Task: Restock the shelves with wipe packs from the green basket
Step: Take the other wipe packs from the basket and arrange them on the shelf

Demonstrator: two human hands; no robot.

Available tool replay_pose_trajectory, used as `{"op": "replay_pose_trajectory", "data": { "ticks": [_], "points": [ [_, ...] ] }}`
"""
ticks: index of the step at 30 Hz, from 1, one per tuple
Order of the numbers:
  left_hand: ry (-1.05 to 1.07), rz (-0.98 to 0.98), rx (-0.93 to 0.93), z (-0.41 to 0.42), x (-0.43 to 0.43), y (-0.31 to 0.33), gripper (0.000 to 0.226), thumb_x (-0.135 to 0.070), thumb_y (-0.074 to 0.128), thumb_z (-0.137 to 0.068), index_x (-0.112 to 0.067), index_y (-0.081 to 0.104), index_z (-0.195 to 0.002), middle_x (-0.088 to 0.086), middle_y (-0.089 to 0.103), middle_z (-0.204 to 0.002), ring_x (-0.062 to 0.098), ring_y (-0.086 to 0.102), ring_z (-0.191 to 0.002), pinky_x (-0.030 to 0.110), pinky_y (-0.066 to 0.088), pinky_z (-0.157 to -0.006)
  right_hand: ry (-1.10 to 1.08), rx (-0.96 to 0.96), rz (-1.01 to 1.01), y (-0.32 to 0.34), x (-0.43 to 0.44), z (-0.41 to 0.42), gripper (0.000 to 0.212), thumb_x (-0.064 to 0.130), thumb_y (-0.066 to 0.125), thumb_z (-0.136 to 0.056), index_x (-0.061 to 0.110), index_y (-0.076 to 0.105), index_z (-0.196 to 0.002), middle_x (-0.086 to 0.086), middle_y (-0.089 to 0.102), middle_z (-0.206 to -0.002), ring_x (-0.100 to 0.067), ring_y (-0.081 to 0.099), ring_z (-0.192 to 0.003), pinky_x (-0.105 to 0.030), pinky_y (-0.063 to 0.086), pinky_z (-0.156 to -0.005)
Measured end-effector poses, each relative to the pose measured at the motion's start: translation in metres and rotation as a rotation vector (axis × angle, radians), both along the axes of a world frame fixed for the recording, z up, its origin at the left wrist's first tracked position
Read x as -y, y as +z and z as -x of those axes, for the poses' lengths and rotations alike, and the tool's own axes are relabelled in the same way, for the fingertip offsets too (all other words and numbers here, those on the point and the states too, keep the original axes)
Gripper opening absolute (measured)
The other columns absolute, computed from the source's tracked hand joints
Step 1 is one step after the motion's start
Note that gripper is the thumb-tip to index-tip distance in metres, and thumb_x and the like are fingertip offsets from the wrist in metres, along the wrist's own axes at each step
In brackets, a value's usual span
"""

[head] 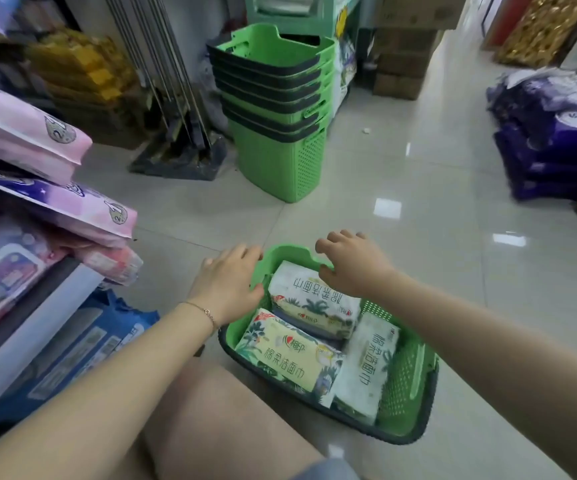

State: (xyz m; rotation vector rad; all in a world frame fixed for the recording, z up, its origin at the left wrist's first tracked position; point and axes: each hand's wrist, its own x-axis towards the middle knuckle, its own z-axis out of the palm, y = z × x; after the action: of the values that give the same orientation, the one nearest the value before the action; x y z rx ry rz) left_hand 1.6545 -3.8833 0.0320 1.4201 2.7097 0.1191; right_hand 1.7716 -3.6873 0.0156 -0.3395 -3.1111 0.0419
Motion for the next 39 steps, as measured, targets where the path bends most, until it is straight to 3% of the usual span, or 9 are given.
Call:
{"op": "replay_pose_trajectory", "data": {
  "ticks": [5,10,15,19,23,27,31,34,39],
  "points": [
    [-0.008,0.065,0.035,-0.005,0.004,-0.017,0.041,-0.038,0.05,-0.088,-0.024,0.041,-0.125,-0.003,0.05,-0.124,0.018,0.05,-0.112,0.039,0.043,-0.092,-0.04,0.214,0.098,-0.051,0.005,-0.021,0.036,0.031,0.047,-0.089,0.016,0.05,-0.122,-0.005,0.057,-0.112,-0.025,0.052,-0.103,-0.036,0.041,-0.085],
    [-0.031,0.112,0.063,-0.01,0.009,-0.026,0.043,-0.038,0.05,-0.088,-0.024,0.039,-0.128,-0.003,0.05,-0.122,0.018,0.05,-0.111,0.039,0.043,-0.092,-0.092,0.584,0.432,-0.102,0.031,-0.032,0.044,0.032,0.059,-0.087,0.017,0.045,-0.127,-0.004,0.06,-0.111,-0.018,0.059,-0.089,-0.029,0.053,-0.076],
    [-0.036,0.11,0.085,-0.013,0.014,-0.028,0.044,-0.038,0.049,-0.09,-0.024,0.038,-0.129,-0.003,0.049,-0.123,0.017,0.05,-0.11,0.038,0.044,-0.092,-0.296,0.713,0.643,-0.144,0.04,-0.049,0.1,0.06,0.068,-0.074,0.014,0.021,-0.149,-0.008,0.04,-0.146,-0.028,0.046,-0.126,-0.039,0.045,-0.099],
    [-0.029,0.092,0.143,-0.015,0.019,-0.027,0.044,-0.037,0.05,-0.09,-0.024,0.038,-0.13,-0.004,0.048,-0.125,0.016,0.051,-0.109,0.037,0.045,-0.091,-0.502,0.669,0.954,-0.156,0.049,-0.051,0.114,0.054,0.079,-0.064,0.017,0.013,-0.15,-0.009,0.05,-0.13,-0.02,0.067,-0.084,-0.031,0.056,-0.067],
    [-0.029,0.094,0.195,-0.017,0.025,-0.028,0.045,-0.035,0.05,-0.089,-0.024,0.038,-0.131,-0.004,0.046,-0.128,0.017,0.051,-0.11,0.039,0.045,-0.091,-0.64,0.598,1.035,-0.161,0.051,-0.044,0.113,0.042,0.09,-0.055,0.001,0.028,-0.141,-0.016,0.071,-0.096,-0.019,0.063,-0.06,-0.032,0.056,-0.063],
    [-0.034,0.113,0.238,-0.018,0.03,-0.03,0.046,-0.034,0.052,-0.089,-0.025,0.037,-0.131,-0.005,0.045,-0.129,0.015,0.051,-0.107,0.038,0.046,-0.091,-0.622,0.504,0.998,-0.148,0.047,-0.033,0.084,0.028,0.087,-0.066,-0.001,0.042,-0.13,-0.012,0.067,-0.072,-0.016,0.057,-0.046,-0.028,0.053,-0.05],
    [-0.039,0.125,0.234,-0.013,0.033,-0.025,0.051,-0.033,0.056,-0.086,-0.024,0.036,-0.133,-0.005,0.044,-0.13,0.015,0.05,-0.11,0.036,0.045,-0.09,-0.467,0.573,0.783,-0.103,0.031,-0.01,0.053,0.037,0.083,-0.068,0.002,0.06,-0.101,-0.007,0.069,-0.07,-0.016,0.064,-0.055,-0.032,0.059,-0.065],
    [-0.027,0.126,0.209,-0.007,0.037,-0.021,0.061,-0.038,0.061,-0.082,-0.025,0.034,-0.135,-0.005,0.042,-0.134,0.016,0.047,-0.117,0.037,0.042,-0.095,-0.337,0.609,0.596,-0.053,0.014,0.011,0.049,0.041,0.085,-0.063,0.003,0.067,-0.087,-0.006,0.072,-0.068,-0.017,0.068,-0.053,-0.03,0.059,-0.064],
    [0.017,0.121,0.103,0.002,0.043,-0.01,0.09,-0.054,0.07,-0.069,-0.027,0.024,-0.142,-0.006,0.035,-0.139,0.018,0.041,-0.126,0.039,0.037,-0.097,-0.153,0.508,0.452,0.031,0.004,0.039,0.055,0.043,0.086,-0.06,0.002,0.067,-0.092,-0.007,0.072,-0.071,-0.017,0.067,-0.051,-0.028,0.055,-0.053]
  ]
}}
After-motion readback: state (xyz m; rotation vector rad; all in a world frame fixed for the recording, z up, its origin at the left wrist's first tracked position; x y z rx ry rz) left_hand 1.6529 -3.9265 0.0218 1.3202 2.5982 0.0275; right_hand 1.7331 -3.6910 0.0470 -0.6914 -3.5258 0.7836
